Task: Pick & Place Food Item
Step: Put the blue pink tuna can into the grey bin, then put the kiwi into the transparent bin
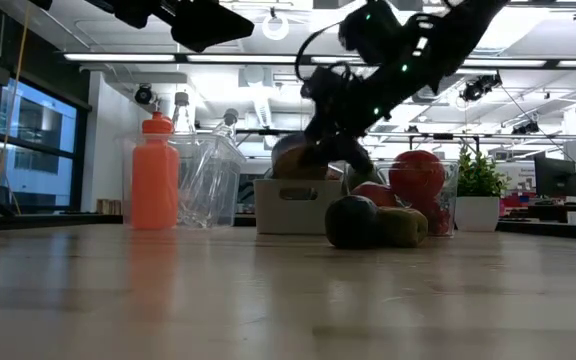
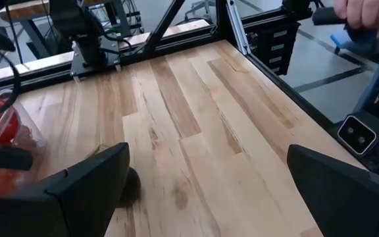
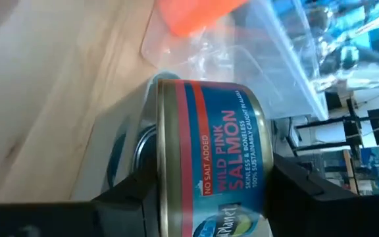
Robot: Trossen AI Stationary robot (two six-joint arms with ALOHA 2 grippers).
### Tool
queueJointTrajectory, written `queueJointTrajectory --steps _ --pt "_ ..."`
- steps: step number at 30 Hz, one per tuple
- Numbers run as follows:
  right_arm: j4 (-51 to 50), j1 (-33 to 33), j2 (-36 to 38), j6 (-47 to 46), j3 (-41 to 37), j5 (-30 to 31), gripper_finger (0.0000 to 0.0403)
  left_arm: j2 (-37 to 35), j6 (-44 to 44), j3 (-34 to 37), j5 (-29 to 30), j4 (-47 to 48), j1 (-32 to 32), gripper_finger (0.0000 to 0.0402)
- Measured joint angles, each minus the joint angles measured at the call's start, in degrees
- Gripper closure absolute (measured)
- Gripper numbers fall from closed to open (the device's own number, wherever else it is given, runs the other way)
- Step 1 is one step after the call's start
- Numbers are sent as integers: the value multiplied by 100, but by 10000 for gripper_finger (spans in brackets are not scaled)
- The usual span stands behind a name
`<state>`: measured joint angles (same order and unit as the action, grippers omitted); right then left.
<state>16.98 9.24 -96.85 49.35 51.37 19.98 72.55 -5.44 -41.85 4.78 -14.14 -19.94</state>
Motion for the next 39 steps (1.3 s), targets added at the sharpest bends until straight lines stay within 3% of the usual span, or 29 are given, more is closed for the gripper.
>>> queueJointTrajectory --steps 9,18,23,26,28,33,39 --pt "377 -61 -204 -1 9 305 162 0 29 -1 0 1 0 2" --pt "729 -254 -167 229 11 1223 136 0 31 0 0 4 0 2" --pt "834 -810 36 709 11 1492 137 0 31 -2 0 27 0 2" --pt "758 -1338 208 384 11 1827 139 0 93 0 0 67 0 2" --pt "809 -1765 247 -90 13 2250 140 0 129 -1 -1 134 0 2" --pt "370 -2896 349 -1506 17 4123 140 0 124 0 0 387 0 2" --pt "-1751 -4450 336 -3622 9 6649 140 -1 356 0 -1 411 0 2"
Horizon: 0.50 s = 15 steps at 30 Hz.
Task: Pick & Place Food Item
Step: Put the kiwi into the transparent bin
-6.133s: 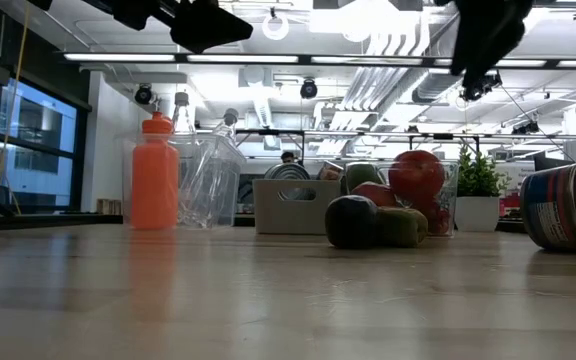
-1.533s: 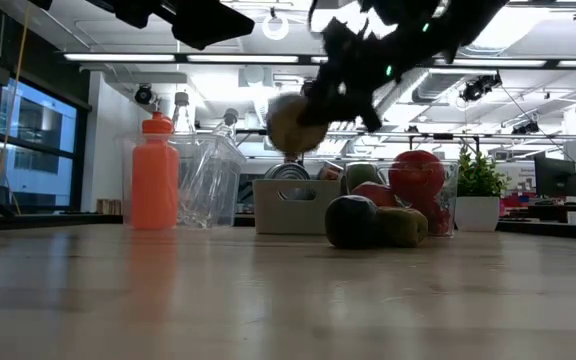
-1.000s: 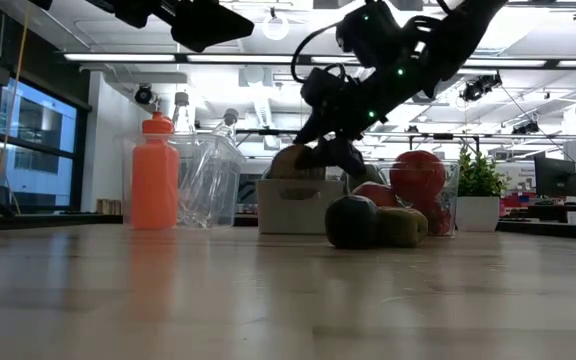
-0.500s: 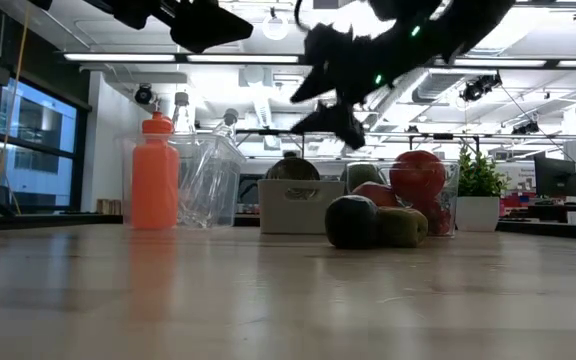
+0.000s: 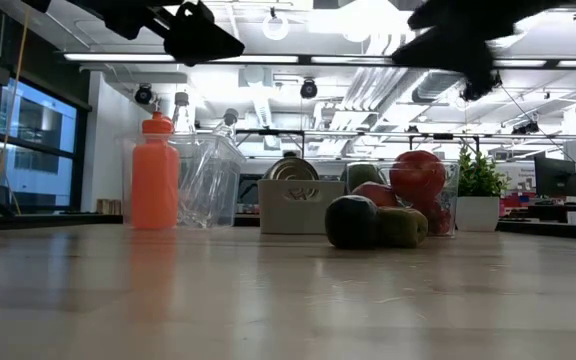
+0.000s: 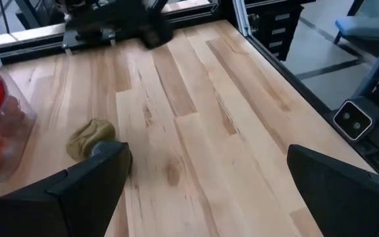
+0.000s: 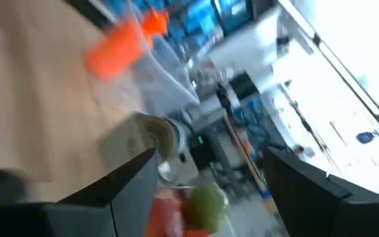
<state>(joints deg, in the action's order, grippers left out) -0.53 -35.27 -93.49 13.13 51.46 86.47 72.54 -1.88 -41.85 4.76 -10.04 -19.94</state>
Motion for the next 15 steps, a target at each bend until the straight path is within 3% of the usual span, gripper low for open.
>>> queueJointTrajectory --steps 2,4,7,12,15 --pt "-790 -556 2 -1144 -2 221 141 1 27 -1 1 17 0 2" --pt "-1416 -1005 147 -2343 -2 51 141 -1 23 -2 1 100 0 2" --pt "-2440 -1457 549 -4240 2 -725 141 -1 23 -2 0 135 0 2" --pt "-4344 -1536 903 -7472 -39 -2376 141 -1 33 -2 0 128 0 2" --pt "-4626 -1537 887 -8742 -375 -3122 141 -1 47 0 1 146 0 2"
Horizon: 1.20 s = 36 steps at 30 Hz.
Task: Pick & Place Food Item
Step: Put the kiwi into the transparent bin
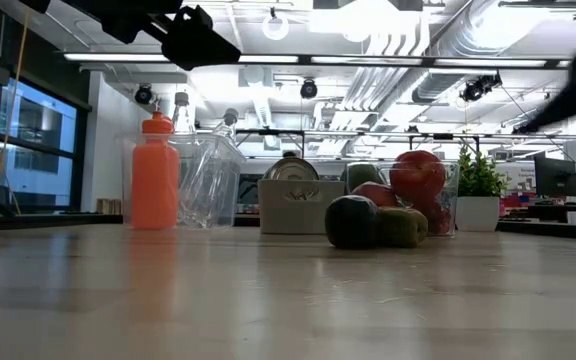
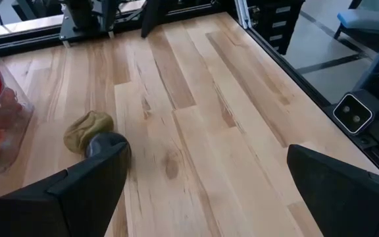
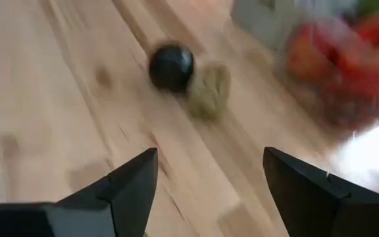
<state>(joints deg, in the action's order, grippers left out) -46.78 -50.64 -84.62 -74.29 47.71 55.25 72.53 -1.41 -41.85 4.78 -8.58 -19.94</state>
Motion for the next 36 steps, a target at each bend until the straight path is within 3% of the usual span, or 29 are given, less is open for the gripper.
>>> queueJointTrajectory --steps 4,8,12,17,23,26,30,36 --pt "234 74 -20 -244 -554 -172 141 0 39 -2 -2 71 0 2" --pt "463 200 -22 -356 -848 107 141 0 89 0 -2 70 0 2" --pt "1319 433 -22 -202 -1099 520 141 0 124 -2 -2 68 0 2" --pt "3198 904 -22 1175 -1665 408 141 170 447 0 139 -240 0 2" --pt "5571 1351 -161 2893 -2405 -376 141 717 736 0 827 -773 2 2" --pt "6047 1488 -375 3180 -2499 -730 141 1071 730 2 1123 -1145 2 2" --pt "6380 1642 -759 3354 -2510 -744 141 1518 669 2 1266 -1634 2 2" --pt "7619 1778 -1551 4560 -2514 -832 141 1948 603 2 1279 -2016 2 2"
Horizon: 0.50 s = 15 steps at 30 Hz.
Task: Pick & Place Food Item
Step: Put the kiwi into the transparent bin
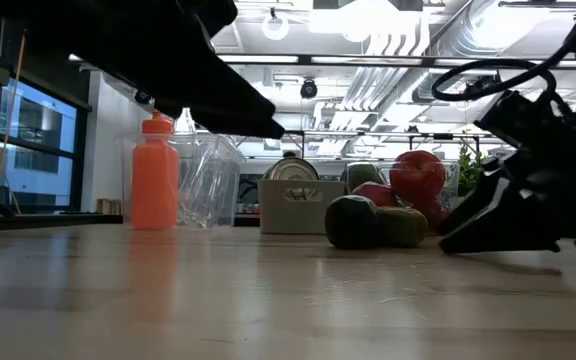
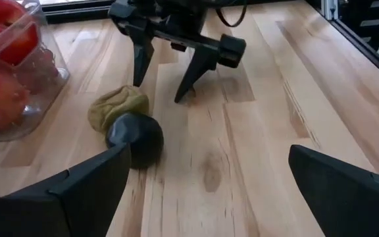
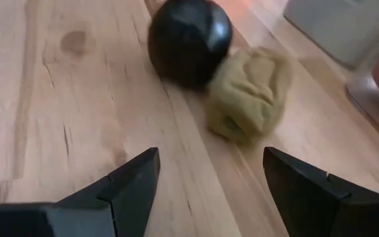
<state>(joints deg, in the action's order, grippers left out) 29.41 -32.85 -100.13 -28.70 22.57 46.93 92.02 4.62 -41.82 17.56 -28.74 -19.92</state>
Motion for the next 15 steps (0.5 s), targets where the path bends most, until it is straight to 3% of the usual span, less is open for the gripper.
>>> queueJointTrajectory --steps 8,15 --pt "1135 226 -384 1529 4 -205 141 516 339 0 5 -703 -46 2" --pt "1106 222 -366 1769 11 -244 141 1058 402 0 14 -1470 -70 2"
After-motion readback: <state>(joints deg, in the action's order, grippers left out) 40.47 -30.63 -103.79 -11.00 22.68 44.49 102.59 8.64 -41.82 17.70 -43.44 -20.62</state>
